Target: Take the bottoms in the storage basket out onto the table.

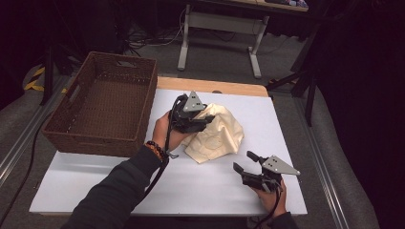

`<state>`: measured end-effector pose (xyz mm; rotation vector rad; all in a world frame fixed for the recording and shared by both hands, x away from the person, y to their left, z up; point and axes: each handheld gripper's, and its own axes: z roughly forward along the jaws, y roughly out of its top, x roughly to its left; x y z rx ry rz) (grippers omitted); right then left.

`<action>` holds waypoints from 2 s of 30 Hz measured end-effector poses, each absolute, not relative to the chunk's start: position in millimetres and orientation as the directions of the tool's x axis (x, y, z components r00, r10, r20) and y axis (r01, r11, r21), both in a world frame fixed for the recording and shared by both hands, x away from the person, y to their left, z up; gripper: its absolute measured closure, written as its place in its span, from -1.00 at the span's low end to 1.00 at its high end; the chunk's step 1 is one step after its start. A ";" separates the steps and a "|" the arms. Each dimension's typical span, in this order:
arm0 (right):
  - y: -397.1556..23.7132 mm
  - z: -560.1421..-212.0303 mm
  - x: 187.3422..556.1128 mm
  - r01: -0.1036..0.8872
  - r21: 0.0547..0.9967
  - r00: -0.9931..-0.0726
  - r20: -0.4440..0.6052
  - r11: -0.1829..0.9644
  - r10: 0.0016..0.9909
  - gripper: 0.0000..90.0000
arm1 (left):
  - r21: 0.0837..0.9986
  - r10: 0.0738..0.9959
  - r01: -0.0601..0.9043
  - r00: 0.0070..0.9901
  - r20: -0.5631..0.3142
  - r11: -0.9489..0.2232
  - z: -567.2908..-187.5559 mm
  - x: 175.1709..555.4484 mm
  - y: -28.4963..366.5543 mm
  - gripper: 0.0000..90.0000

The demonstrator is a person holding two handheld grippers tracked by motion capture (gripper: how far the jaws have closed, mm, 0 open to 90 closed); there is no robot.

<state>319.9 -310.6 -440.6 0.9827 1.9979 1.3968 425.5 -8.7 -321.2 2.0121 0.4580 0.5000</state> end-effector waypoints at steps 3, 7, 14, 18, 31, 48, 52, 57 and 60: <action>-310.7 -440.6 319.9 0.271 0.938 -0.610 -0.006 0.216 0.792 -0.34 | 0.885 0.508 0.089 0.843 0.177 -0.457 -320.7 418.1 -0.6 0.01; -311.5 -441.7 321.9 0.287 0.932 -0.606 -0.003 0.222 0.796 -0.31 | 0.880 0.499 0.061 0.841 0.208 -0.470 -325.4 408.9 9.3 -0.17; -308.9 -443.7 325.5 0.312 0.919 -0.610 -0.001 0.240 0.793 -0.20 | 0.878 0.501 0.045 0.835 0.230 -0.477 -353.6 391.8 24.4 -0.31; -304.2 -444.5 331.4 0.323 0.911 -0.608 -0.008 0.257 0.794 -0.25 | 0.871 0.503 0.044 0.830 0.241 -0.490 -378.7 383.3 28.3 -0.38; -297.8 -448.8 361.1 0.431 0.869 -0.578 0.060 0.243 0.813 -0.21 | 0.877 0.567 0.197 0.817 0.100 -0.438 -429.4 391.2 48.7 -0.59; -292.6 -435.6 364.2 0.346 0.917 -0.578 0.039 0.201 0.815 0.87 | 0.868 0.634 0.354 0.771 -0.060 -0.349 -452.3 427.0 46.5 -0.22; -295.2 -427.0 358.4 0.320 0.925 -0.596 0.029 0.204 0.802 0.91 | 0.875 0.659 0.372 0.747 -0.084 -0.310 -453.6 434.5 47.0 0.20; -308.1 -414.9 350.0 0.283 0.943 -0.594 0.029 0.174 0.804 0.92 | 0.890 0.641 0.337 0.764 -0.069 -0.306 -447.8 428.4 43.1 0.95; -322.7 -408.0 345.7 0.279 0.952 -0.569 0.056 0.128 0.821 0.92 | 0.901 0.626 0.302 0.779 -0.045 -0.311 -442.0 421.6 41.3 0.98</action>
